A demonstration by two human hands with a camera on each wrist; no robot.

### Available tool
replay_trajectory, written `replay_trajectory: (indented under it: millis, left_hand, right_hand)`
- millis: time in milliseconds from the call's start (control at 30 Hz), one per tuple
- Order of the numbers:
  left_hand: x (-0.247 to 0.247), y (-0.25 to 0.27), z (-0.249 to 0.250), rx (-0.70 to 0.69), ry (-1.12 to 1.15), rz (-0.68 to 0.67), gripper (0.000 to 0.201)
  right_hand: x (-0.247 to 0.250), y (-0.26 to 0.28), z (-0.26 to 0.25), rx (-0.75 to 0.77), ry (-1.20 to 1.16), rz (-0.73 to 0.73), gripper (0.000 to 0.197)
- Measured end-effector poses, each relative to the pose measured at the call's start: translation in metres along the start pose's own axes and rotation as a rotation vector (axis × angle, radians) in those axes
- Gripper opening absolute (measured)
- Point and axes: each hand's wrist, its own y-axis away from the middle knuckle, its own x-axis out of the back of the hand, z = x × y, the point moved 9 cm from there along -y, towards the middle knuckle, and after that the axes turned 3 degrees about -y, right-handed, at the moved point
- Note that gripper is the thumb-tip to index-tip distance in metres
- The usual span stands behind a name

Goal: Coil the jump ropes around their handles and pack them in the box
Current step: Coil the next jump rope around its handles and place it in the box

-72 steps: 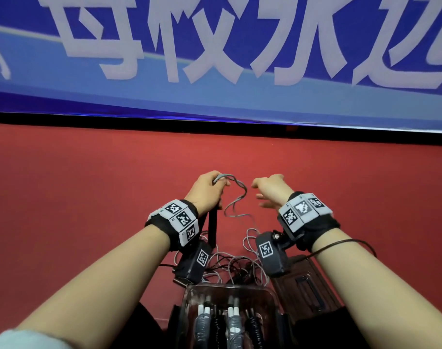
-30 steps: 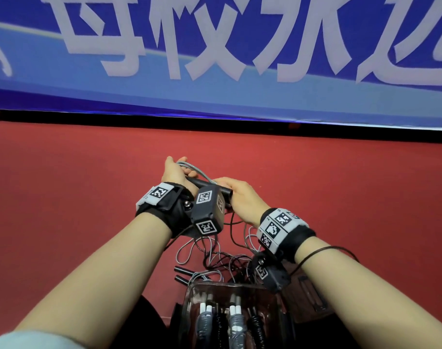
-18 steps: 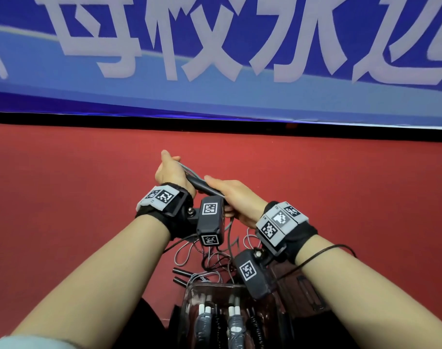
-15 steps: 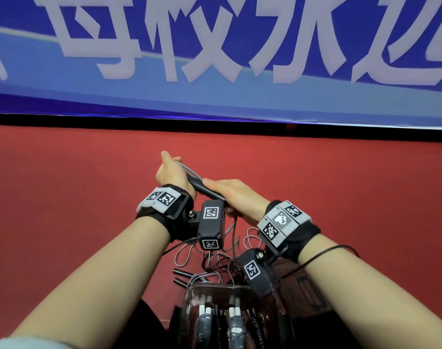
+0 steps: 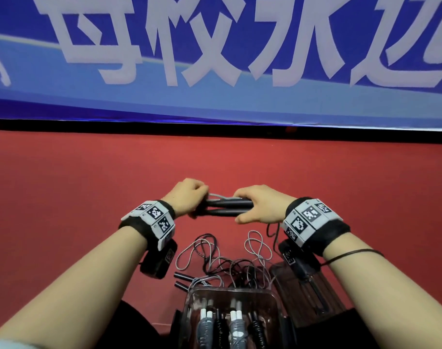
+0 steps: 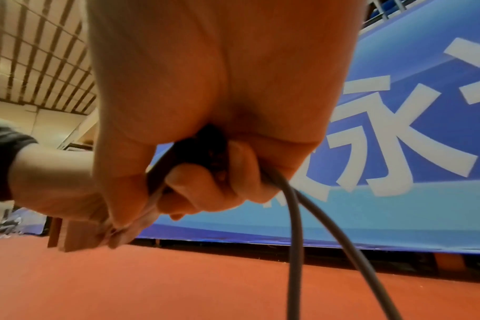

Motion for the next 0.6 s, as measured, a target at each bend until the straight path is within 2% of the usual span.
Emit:
replay_trajectory:
  millis: [100, 167, 300, 400, 467, 533, 600]
  left_hand:
    - [-0.028, 0.013, -0.014, 0.158, 0.032, -0.263, 0.028]
    - [-0.038, 0.020, -0.019, 0.221, 0.030, -0.371, 0.037]
    - [-0.048, 0.026, -0.016, 0.184, -0.097, -0.495, 0.053]
    - [-0.041, 0.020, -0.005, 0.095, -0.154, -0.403, 0.064]
    - [-0.030, 0.015, 0.002, 0.034, -0.129, -0.295, 0.064]
    - [-0.020, 0.011, 0.007, -0.012, -0.060, -0.214, 0.062]
    - [-0.013, 0.009, 0.014, -0.041, 0.106, -0.147, 0.058]
  right_hand:
    - [-0.009, 0.000, -0.002, 0.018, 0.028, -0.050, 0.022]
    - [-0.009, 0.000, 0.000, 0.017, 0.027, -0.050, 0.024]
    - [-0.005, 0.002, 0.005, 0.000, -0.003, -0.057, 0.023]
    - [-0.001, 0.002, 0.013, -0.034, -0.169, -0.048, 0.023]
    - [0.011, 0.001, 0.016, -0.011, -0.389, 0.050, 0.020]
    - [0.025, 0.001, 0.026, -0.031, -0.713, 0.164, 0.037]
    - [0.026, -0.001, 0.038, -0.116, -1.058, 0.209, 0.058]
